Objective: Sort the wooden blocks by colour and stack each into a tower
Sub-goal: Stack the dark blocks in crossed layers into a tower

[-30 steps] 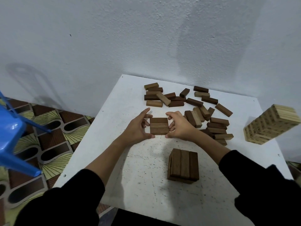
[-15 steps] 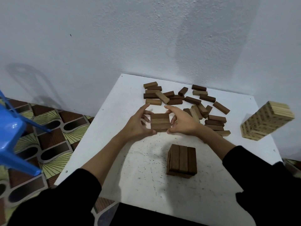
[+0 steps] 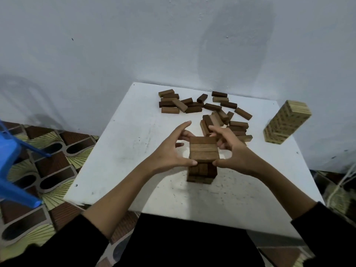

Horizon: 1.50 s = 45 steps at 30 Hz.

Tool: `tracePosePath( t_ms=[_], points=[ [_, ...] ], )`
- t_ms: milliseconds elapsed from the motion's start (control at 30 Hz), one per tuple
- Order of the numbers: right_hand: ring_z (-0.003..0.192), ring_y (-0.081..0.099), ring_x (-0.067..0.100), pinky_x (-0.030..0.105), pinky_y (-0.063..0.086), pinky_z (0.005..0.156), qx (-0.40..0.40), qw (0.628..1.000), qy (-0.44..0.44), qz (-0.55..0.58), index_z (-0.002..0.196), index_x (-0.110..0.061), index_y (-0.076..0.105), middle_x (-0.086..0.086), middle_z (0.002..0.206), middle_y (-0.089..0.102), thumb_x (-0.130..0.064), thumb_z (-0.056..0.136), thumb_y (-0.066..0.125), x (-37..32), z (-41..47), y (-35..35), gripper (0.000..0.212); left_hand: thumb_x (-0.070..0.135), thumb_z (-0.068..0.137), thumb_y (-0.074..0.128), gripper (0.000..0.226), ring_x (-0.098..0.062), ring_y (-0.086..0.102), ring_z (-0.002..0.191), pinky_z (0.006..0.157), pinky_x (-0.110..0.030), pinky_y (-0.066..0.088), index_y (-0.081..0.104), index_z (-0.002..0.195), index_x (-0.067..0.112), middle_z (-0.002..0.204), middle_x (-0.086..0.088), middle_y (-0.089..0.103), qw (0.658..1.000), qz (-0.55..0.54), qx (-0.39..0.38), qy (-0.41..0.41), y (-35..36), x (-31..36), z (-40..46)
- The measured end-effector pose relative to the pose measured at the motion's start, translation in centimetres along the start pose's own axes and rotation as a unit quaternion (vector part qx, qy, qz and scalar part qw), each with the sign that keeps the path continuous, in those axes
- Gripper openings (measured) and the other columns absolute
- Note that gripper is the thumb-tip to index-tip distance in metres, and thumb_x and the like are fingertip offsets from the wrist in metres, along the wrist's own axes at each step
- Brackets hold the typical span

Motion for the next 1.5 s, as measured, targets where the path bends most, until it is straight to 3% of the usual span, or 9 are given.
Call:
tracePosePath(
  t_ms=[133,333,533,667,800,867,1033,1500],
  points=[
    [0.105,0.044,0.008,0.018,0.041,0.093,0.006,1.0,0.009,-0.017,0.142,-0.028,0.028,-0.005,0.125,0.038,-0.006,0.073,0.076,0.9,-1.0,0.5,0.086,0.011,0.069,0.084,0.099,0.009,0.047,0.113,0.095,-0.011,0.034,0.024,0.145,0.029,0.118,0.017,0.051,1.0,0.018,-0.011,-0.012,1.0,-0.3,-0.5],
    [0.109,0.042,0.011,0.01,0.038,0.081,0.005,0.998,0.024,-0.05,0.143,-0.03,0.025,-0.006,0.127,0.036,-0.012,0.074,0.077,2.1,-1.1,1.0,0.088,0.011,0.07,0.082,0.098,0.017,0.045,0.108,0.093,-0.008,0.03,0.023,0.147,0.026,0.117,0.019,0.049,0.999,0.038,-0.025,-0.025,1.7,-0.5,-0.7],
    [0.114,0.037,0.007,0.015,0.034,0.088,-0.01,0.998,0.027,-0.057,0.146,-0.03,0.018,-0.012,0.126,0.032,-0.02,0.073,0.08,2.5,-1.1,1.1,0.096,0.016,0.07,0.083,0.101,-0.001,0.042,0.122,0.092,-0.005,0.027,0.019,0.148,0.026,0.131,0.009,0.046,0.998,0.047,-0.025,-0.021,1.8,-0.6,-0.9],
    [0.121,0.031,0.0,0.015,0.031,0.094,-0.011,0.998,0.01,-0.059,0.147,-0.029,0.014,-0.015,0.13,0.031,-0.03,0.069,0.083,1.9,-1.2,1.0,0.105,0.02,0.066,0.086,0.108,-0.001,0.037,0.128,0.099,-0.006,0.026,0.017,0.149,0.028,0.137,0.011,0.041,0.998,0.058,-0.028,-0.006,2.2,-0.2,-0.8],
    [0.126,0.032,0.005,0.021,0.031,0.102,-0.014,0.998,-0.011,-0.057,0.148,-0.026,0.015,-0.01,0.133,0.034,-0.028,0.065,0.086,1.3,-1.3,1.6,0.109,0.018,0.065,0.087,0.109,-0.002,0.04,0.124,0.093,0.003,0.027,0.018,0.149,0.024,0.133,0.007,0.043,0.996,0.077,-0.033,0.004,2.7,0.1,-0.4],
    [0.126,0.033,0.009,0.025,0.032,0.105,-0.009,0.998,-0.015,-0.067,0.148,-0.025,0.016,-0.006,0.133,0.036,-0.024,0.066,0.086,1.1,-1.2,1.9,0.108,0.018,0.065,0.087,0.109,-0.005,0.042,0.121,0.095,0.0,0.027,0.018,0.149,0.023,0.13,0.005,0.045,0.996,0.086,-0.034,0.01,2.9,0.2,-0.3],
    [0.124,0.034,0.012,0.029,0.033,0.106,-0.002,0.997,-0.019,-0.081,0.148,-0.023,0.016,-0.005,0.129,0.039,-0.021,0.068,0.083,0.7,-1.2,2.0,0.104,0.016,0.065,0.086,0.107,-0.012,0.046,0.119,0.107,-0.023,0.032,0.018,0.148,0.021,0.124,0.003,0.047,0.995,0.091,-0.036,0.018,3.2,0.6,-0.4],
    [0.121,0.033,0.014,0.033,0.038,0.104,-0.012,0.993,0.001,-0.118,0.147,-0.021,0.017,-0.002,0.128,0.036,-0.018,0.073,0.079,-0.4,-1.3,2.6,0.097,0.016,0.068,0.084,0.105,-0.014,0.045,0.12,0.104,-0.022,0.033,0.017,0.149,0.023,0.124,0.002,0.047,0.996,0.086,-0.03,0.001,3.4,0.2,-0.5]
  ],
)
Point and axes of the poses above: each hand's wrist, its own z-axis towards the middle knuckle, its own y-axis out of the palm, x = y × z, the point moved 5 cm from there along z, towards the middle knuckle
